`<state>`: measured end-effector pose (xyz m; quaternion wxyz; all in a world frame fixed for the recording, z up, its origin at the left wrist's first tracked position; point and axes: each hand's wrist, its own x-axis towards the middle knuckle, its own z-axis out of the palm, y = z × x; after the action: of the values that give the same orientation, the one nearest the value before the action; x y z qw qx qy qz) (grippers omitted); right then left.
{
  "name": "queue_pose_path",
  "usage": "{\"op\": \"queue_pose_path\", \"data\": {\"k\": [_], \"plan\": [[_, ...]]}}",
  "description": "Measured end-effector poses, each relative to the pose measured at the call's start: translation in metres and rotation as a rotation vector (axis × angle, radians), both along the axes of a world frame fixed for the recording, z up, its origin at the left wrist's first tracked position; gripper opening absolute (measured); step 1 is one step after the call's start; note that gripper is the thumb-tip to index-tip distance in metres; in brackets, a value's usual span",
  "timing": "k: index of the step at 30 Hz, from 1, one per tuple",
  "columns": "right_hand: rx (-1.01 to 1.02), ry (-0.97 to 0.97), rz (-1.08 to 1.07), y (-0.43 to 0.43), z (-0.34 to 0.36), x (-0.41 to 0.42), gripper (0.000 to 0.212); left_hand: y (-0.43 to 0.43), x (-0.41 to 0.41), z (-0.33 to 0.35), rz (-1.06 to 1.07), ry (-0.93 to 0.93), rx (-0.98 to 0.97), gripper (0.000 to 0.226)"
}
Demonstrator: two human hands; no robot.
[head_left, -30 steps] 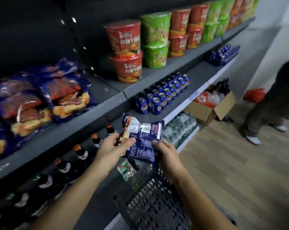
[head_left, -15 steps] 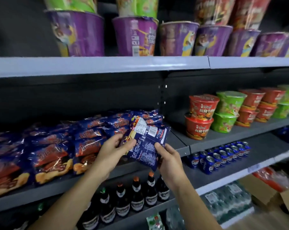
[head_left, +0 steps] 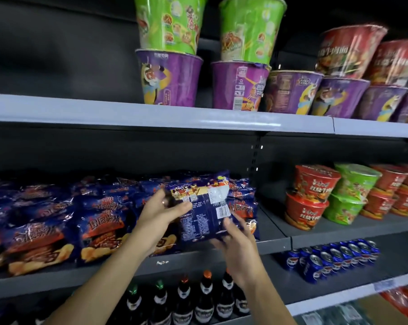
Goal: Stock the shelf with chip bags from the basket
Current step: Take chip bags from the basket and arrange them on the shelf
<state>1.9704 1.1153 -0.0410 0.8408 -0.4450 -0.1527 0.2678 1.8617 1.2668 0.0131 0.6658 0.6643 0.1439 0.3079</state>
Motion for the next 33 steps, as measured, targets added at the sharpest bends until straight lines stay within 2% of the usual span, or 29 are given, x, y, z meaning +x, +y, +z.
{"op": "queue_pose_path", "data": {"k": [2, 3, 5, 7, 10, 14, 16, 18, 20, 22, 24, 26, 29, 31, 33], "plan": [[0.013, -0.039, -0.024, -0.005, 0.004, 0.006, 0.059, 0.003, -0.001, 0.005, 0.005, 0.018, 0.057, 0.03], [-0.006, -0.078, -0.017, -0.007, 0.008, 0.007, 0.051, 0.005, 0.0, 0.005, -0.001, 0.028, 0.086, 0.038], [-0.08, -0.153, 0.03, -0.009, 0.013, 0.007, 0.044, 0.007, 0.002, 0.003, -0.009, 0.038, 0.12, 0.071], [-0.115, -0.198, 0.078, -0.01, 0.015, 0.005, 0.04, 0.005, 0.003, 0.003, -0.006, 0.037, 0.128, 0.079], [-0.099, -0.194, 0.052, -0.008, 0.017, 0.002, 0.029, 0.001, 0.005, -0.001, 0.038, 0.041, 0.133, 0.062], [-0.126, -0.229, -0.12, -0.004, 0.012, 0.006, 0.007, -0.004, 0.007, -0.014, 0.392, 0.088, 0.5, 0.042], [-0.164, -0.319, -0.234, -0.001, 0.011, 0.008, 0.003, -0.014, 0.006, -0.013, 0.321, 0.059, 0.529, 0.029], [-0.219, -0.465, -0.314, 0.003, 0.011, 0.006, 0.005, -0.024, 0.008, -0.012, 0.126, 0.104, 0.467, 0.027], [-0.233, -0.611, -0.293, 0.007, 0.011, -0.001, 0.017, -0.027, 0.013, -0.013, -0.017, 0.132, 0.373, 0.034], [-0.263, -0.733, -0.21, 0.008, 0.011, -0.005, 0.03, -0.025, 0.02, -0.016, -0.025, 0.121, 0.255, 0.042], [-0.291, -0.802, -0.165, 0.005, 0.012, -0.005, 0.034, -0.021, 0.022, -0.016, 0.027, 0.073, 0.154, 0.034], [-0.275, -0.759, -0.192, 0.003, 0.016, -0.003, 0.034, -0.015, 0.022, -0.016, 0.043, 0.064, 0.084, 0.023], [-0.322, -0.67, -0.336, 0.0, 0.015, 0.01, 0.039, -0.009, 0.022, -0.015, -0.002, 0.062, 0.018, 0.031], [-0.353, -0.552, -0.3, 0.001, 0.011, 0.019, 0.048, -0.008, 0.022, -0.015, -0.018, 0.065, 0.013, 0.036], [-0.363, -0.473, -0.258, 0.002, 0.007, 0.024, 0.047, -0.009, 0.024, -0.016, -0.022, 0.077, 0.021, 0.037]]}}
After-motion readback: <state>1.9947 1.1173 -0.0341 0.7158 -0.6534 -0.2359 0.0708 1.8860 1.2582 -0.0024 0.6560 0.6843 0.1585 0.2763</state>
